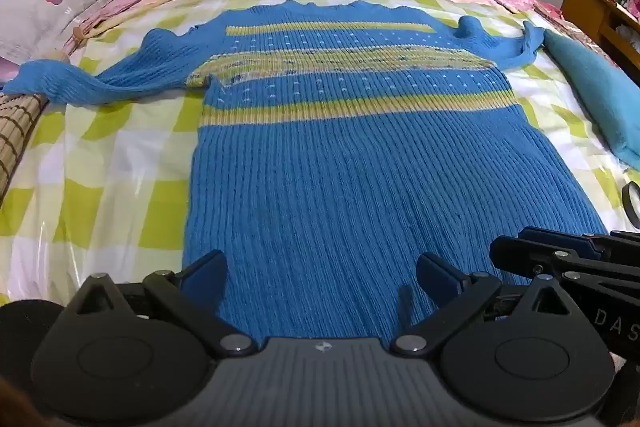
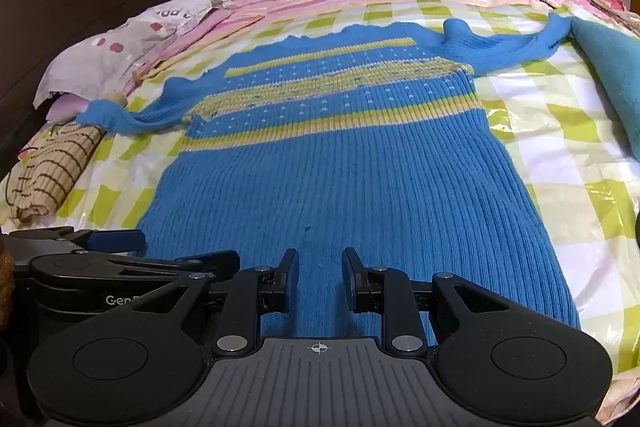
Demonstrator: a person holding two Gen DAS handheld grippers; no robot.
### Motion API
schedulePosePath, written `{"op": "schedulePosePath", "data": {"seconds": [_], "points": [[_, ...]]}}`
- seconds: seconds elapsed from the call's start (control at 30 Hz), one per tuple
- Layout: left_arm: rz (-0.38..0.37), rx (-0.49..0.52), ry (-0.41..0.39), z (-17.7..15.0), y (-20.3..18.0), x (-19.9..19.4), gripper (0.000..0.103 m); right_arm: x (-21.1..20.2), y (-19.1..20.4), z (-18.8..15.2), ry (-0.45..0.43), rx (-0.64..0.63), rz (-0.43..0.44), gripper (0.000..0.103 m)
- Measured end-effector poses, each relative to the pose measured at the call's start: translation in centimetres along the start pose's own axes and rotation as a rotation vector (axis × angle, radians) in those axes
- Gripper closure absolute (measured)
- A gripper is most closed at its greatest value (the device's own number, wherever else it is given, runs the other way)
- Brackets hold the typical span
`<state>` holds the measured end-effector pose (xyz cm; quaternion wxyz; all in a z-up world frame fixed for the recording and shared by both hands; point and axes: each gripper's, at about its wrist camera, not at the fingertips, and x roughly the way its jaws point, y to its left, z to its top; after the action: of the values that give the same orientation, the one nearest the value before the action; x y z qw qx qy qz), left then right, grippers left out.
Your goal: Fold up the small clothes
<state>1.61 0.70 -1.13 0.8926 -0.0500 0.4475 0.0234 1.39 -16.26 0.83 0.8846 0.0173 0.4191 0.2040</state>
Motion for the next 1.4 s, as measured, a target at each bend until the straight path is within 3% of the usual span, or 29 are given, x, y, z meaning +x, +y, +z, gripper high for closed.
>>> {"op": "schedulePosePath", "data": {"seconds": [0.87,1.4], "points": [[0.02,-0.009,-0.055,3.9,0.3,1.4,0.0,1.5,0.4,4.0,-0.043,-0.058,-0.032,0.079],[0.031,0.006,-0.05,5.7,-0.7,3.0,0.0,2.8,-0.7,5.6,-0.049,-0.078,-0.051,0.079]]}}
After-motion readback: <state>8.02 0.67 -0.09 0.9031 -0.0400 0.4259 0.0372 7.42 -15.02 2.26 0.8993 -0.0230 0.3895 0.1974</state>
